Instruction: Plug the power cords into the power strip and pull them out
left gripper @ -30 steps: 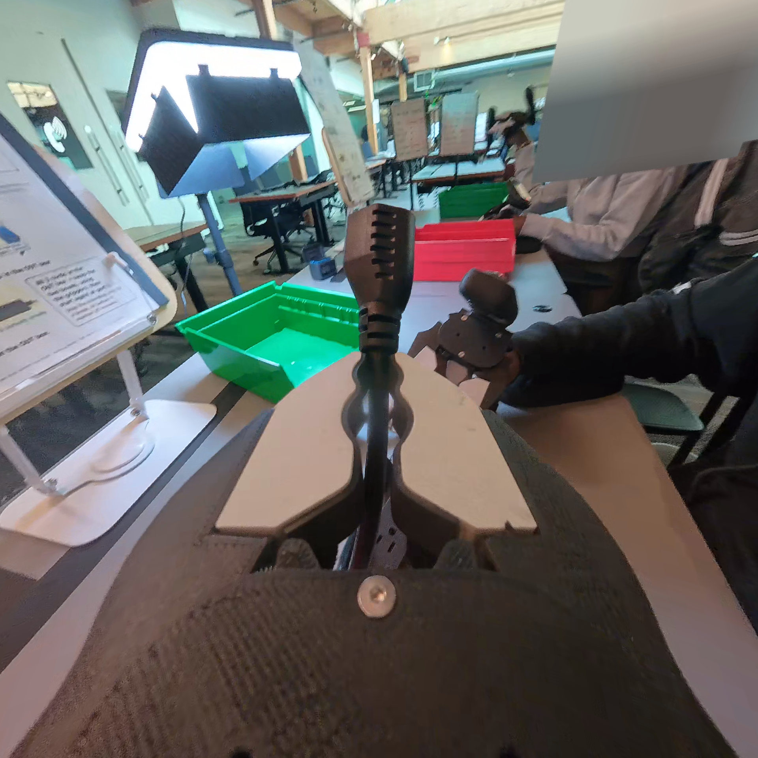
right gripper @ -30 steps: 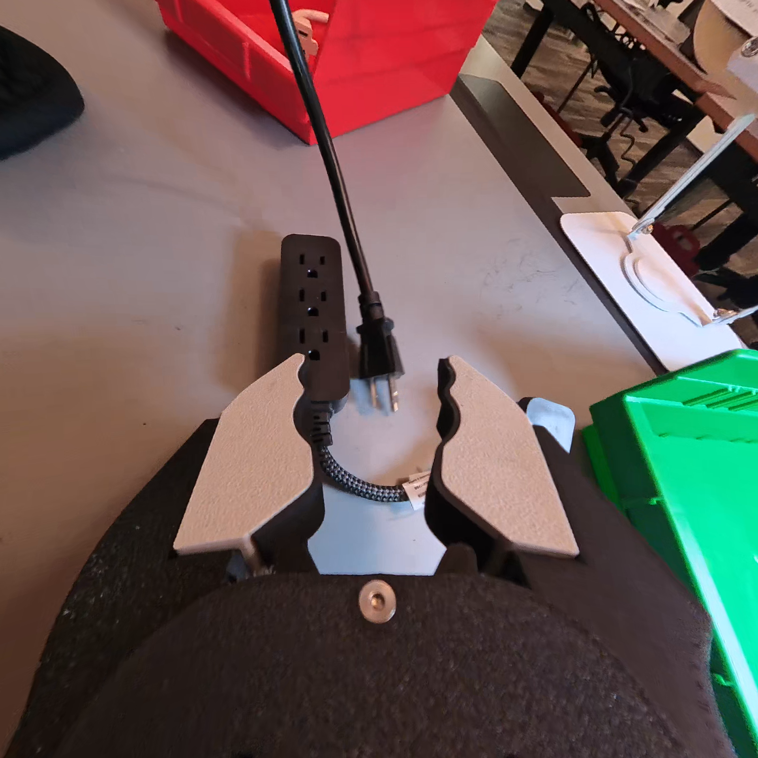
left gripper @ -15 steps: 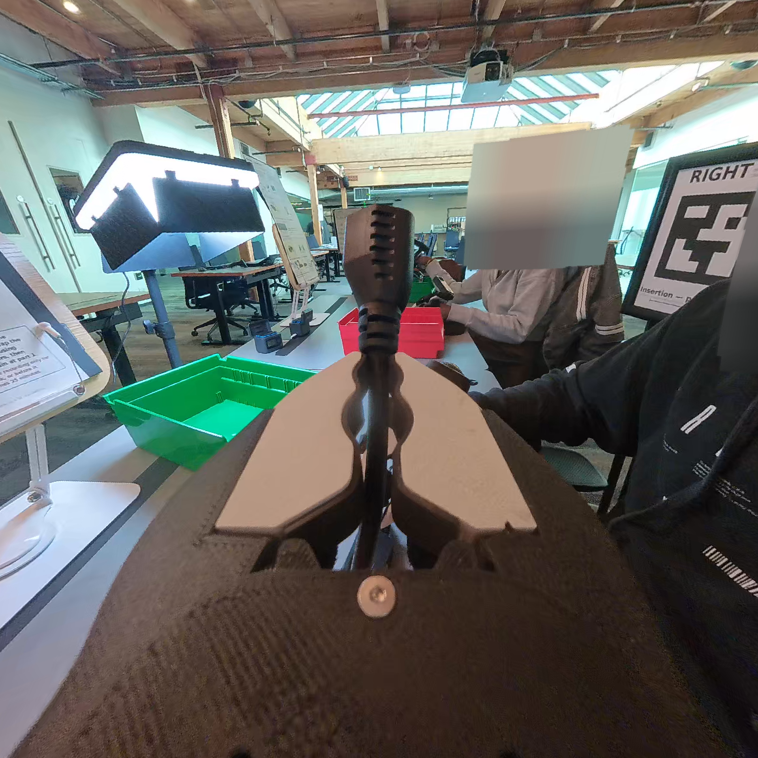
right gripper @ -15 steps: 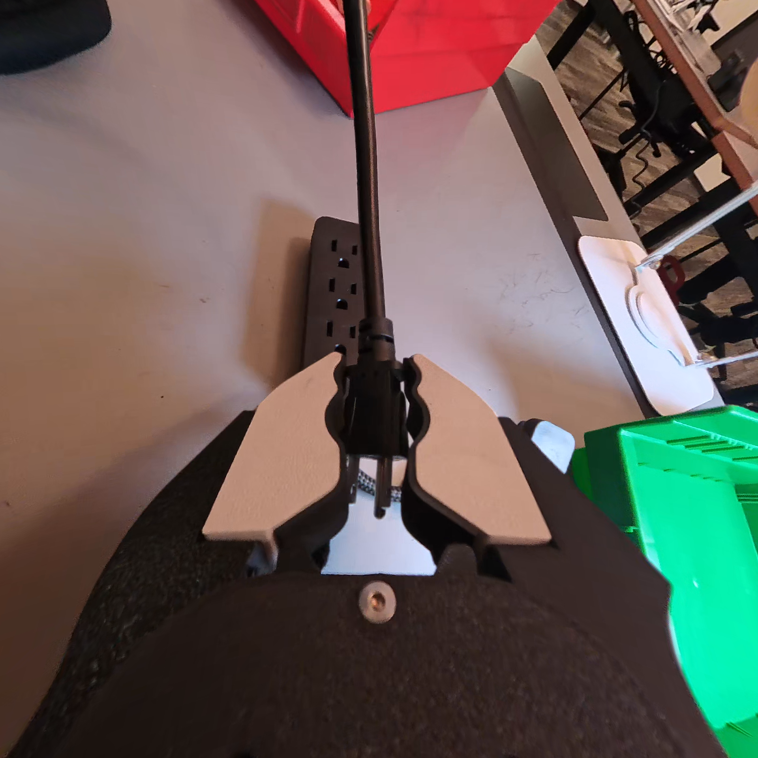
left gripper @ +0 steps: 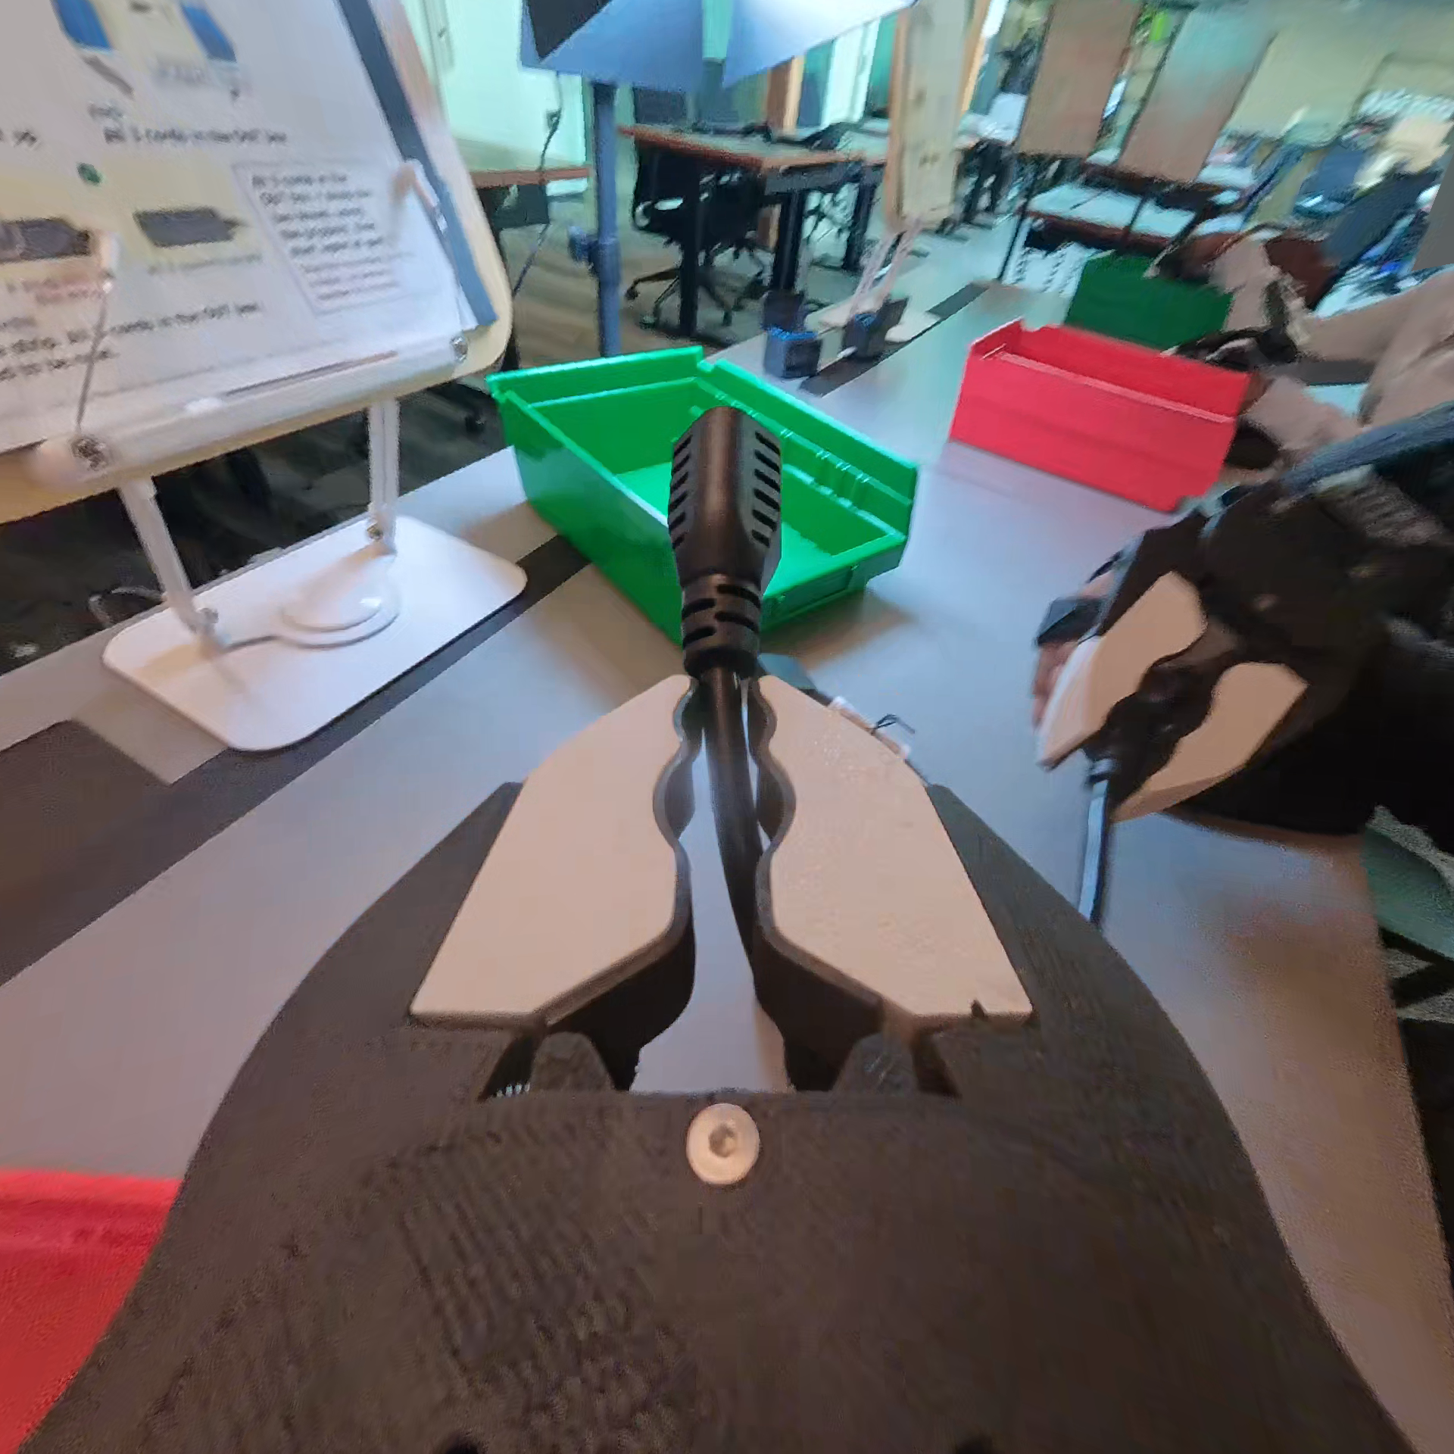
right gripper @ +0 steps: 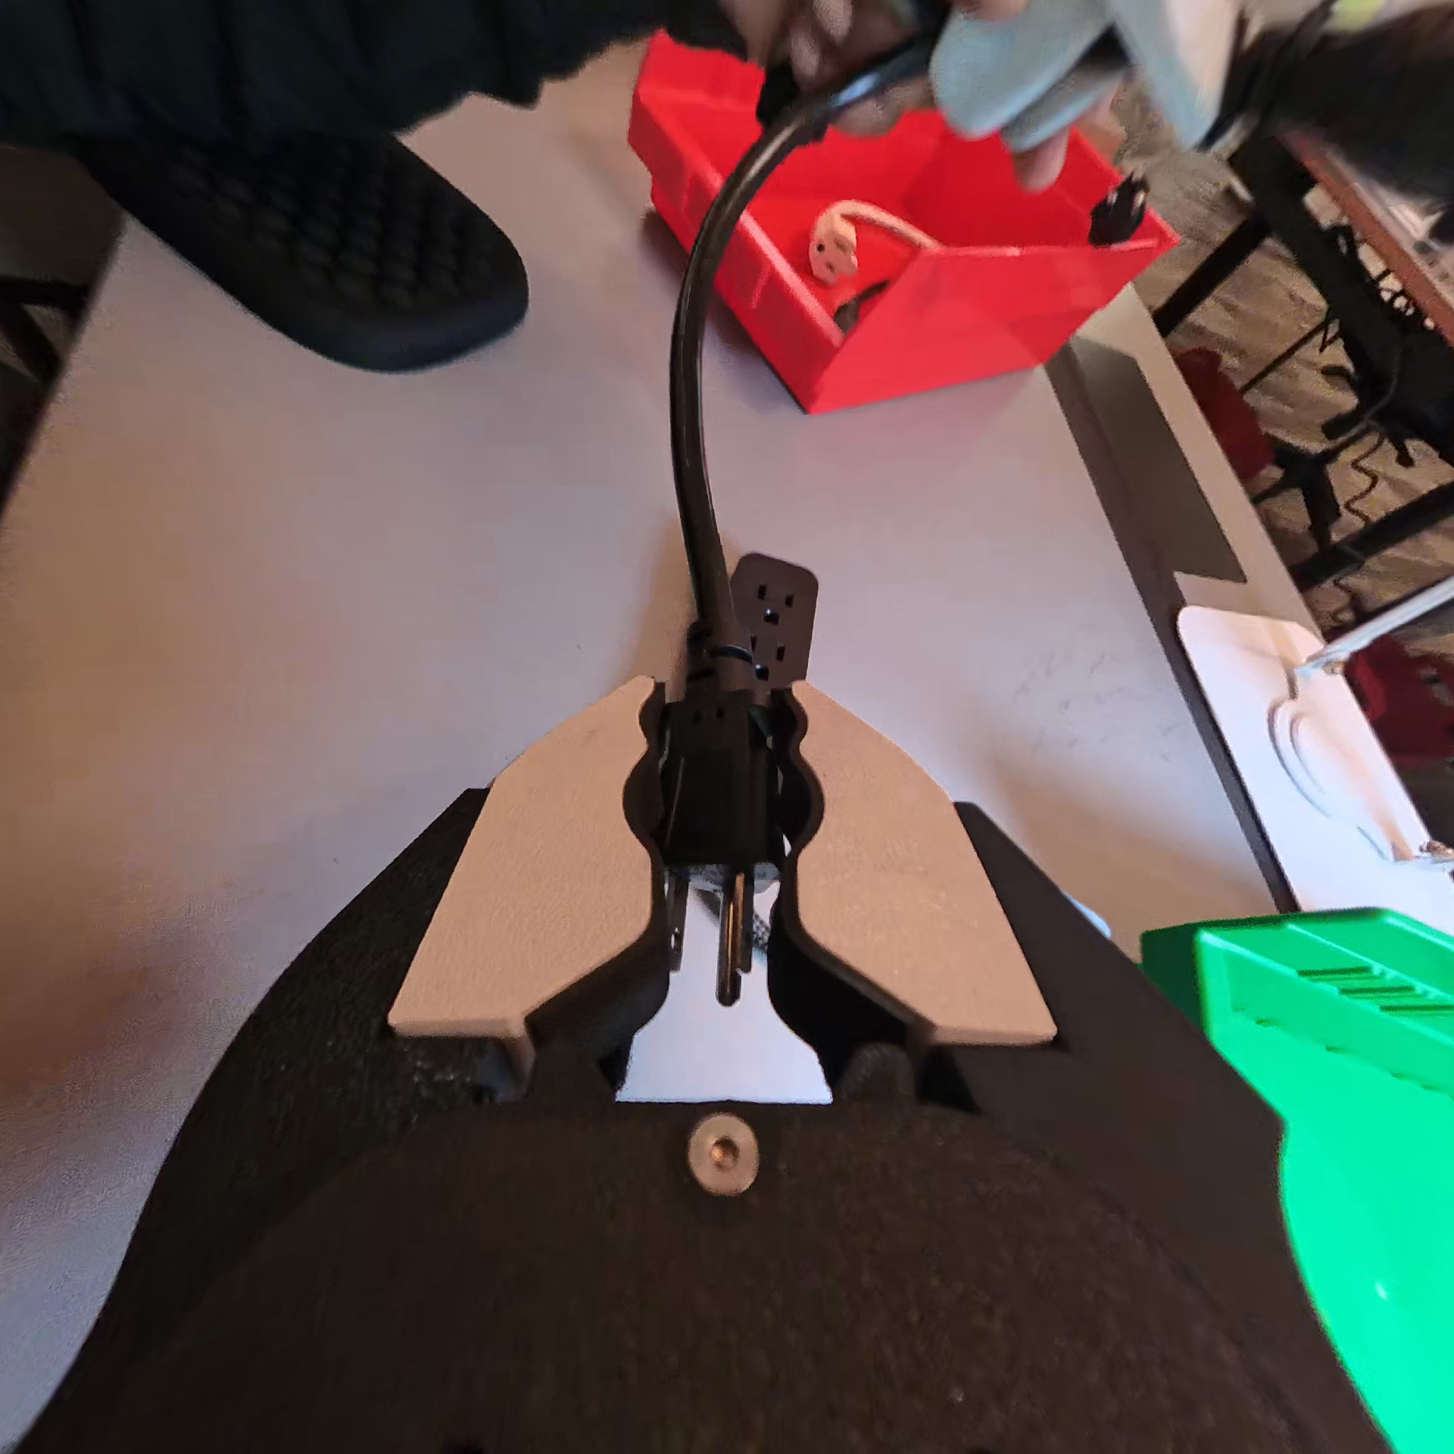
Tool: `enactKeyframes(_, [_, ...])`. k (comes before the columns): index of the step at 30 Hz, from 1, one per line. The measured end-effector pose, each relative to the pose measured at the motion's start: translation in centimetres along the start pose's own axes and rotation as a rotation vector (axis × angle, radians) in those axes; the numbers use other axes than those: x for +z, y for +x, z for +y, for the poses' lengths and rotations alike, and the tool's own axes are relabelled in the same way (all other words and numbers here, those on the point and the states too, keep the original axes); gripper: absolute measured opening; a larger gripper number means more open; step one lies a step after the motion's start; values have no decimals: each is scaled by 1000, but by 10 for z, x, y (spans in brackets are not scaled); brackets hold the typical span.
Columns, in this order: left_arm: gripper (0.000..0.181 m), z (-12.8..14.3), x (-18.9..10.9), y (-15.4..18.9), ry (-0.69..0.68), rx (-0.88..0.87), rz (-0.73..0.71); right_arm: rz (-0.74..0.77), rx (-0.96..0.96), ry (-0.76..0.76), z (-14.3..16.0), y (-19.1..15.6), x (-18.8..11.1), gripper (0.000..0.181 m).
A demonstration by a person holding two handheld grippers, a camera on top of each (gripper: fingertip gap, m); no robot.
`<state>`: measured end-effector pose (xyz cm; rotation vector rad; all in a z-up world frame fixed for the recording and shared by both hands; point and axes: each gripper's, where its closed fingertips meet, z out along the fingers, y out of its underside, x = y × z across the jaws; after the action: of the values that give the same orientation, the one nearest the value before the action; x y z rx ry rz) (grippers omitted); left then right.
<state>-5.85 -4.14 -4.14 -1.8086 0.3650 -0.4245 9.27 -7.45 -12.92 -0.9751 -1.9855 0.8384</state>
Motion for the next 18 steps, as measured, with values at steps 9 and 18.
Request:
enactKeyframes(9, [45, -12, -28, -4, -109, 235, -205, 55, -67, -62, -22, 18, -16, 26])
enactKeyframes(18, [56, -44, -66, -25, 226, -263, 53, 134, -79, -183, -19, 23, -18, 26])
